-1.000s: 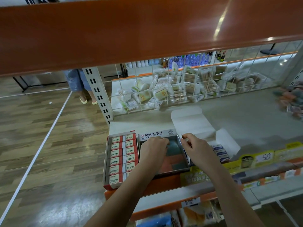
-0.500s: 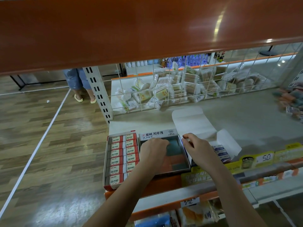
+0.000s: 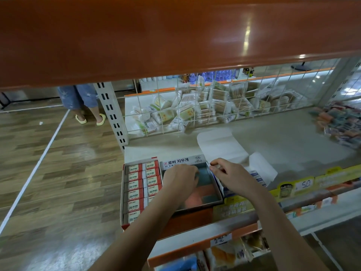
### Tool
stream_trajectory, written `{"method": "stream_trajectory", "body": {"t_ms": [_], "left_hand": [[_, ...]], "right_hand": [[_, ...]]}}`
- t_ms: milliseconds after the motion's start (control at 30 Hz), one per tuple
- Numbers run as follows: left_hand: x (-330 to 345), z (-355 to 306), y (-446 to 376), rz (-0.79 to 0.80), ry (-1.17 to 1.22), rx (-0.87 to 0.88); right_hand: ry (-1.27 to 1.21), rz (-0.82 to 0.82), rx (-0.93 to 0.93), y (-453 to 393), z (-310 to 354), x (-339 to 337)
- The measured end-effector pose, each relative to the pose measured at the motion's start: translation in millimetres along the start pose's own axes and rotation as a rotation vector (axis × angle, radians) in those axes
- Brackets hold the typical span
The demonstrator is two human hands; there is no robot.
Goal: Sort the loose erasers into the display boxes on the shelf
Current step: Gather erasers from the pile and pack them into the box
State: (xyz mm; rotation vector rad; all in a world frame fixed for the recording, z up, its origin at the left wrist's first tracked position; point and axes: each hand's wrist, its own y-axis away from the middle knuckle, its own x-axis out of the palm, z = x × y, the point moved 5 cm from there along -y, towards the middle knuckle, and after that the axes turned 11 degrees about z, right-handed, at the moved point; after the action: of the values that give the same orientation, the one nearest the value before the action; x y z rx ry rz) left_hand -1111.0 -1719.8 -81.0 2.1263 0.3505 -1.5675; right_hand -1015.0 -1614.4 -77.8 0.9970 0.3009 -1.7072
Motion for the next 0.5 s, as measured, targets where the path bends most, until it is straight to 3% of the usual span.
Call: {"method": "stream_trajectory", "body": {"t_ms": [100,233,500], "left_hand": [[-21,-3,-1,-0.079,-0.048,0.019],[-53,-30,-7,-0.159,-0.092,0.077],[-49,-154,-52,-0.148,-0.187,0.336]], "right_hand": [[0.025,0.001,0.043,3,-1,-12],[0.124,-0.136,0.041,9,-10,-40],[0.380,-0.334,0.070,53,-86,-108]]}}
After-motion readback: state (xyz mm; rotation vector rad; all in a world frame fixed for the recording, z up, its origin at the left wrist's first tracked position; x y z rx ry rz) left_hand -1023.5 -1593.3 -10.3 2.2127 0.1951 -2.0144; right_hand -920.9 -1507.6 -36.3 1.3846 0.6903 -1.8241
